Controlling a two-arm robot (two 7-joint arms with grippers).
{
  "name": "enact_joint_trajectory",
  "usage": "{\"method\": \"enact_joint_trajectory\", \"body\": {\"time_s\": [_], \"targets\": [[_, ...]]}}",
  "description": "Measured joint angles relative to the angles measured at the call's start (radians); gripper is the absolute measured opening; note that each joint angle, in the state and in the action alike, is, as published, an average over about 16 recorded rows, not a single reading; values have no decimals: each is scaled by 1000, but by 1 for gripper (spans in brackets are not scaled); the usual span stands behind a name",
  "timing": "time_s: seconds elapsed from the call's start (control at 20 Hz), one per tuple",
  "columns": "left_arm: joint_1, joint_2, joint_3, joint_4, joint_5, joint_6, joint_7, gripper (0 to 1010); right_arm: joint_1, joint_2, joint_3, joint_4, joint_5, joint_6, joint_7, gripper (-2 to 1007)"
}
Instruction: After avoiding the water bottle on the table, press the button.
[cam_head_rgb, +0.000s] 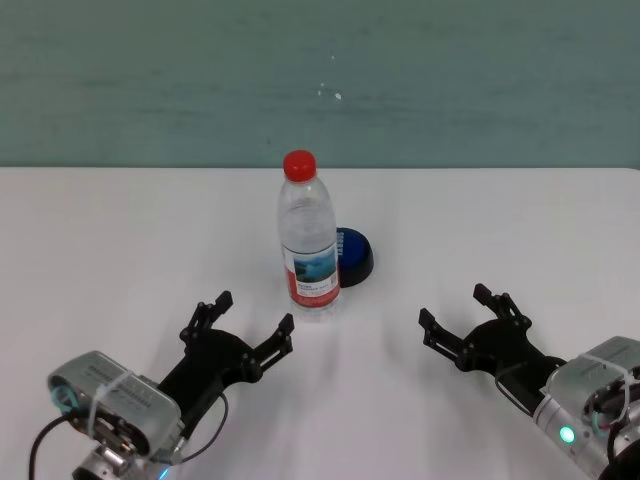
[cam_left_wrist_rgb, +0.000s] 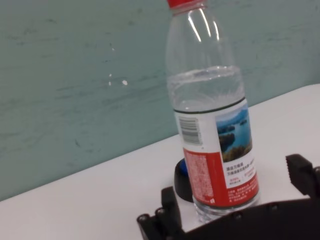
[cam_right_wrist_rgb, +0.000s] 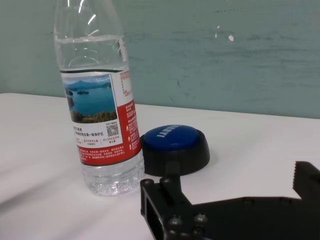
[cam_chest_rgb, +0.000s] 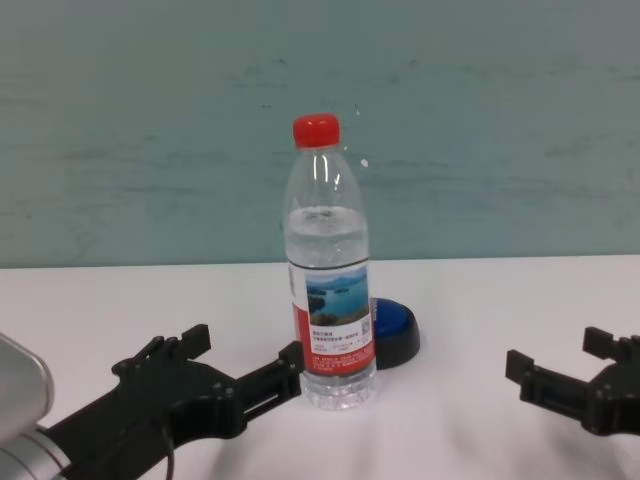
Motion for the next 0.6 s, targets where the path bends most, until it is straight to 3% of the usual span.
{"method": "enact_joint_trajectory", "body": {"time_s": [0.6], "targets": [[0,0,0,0,0,0,0,1000,1,0,-1,0,1,0,1,1003]]}}
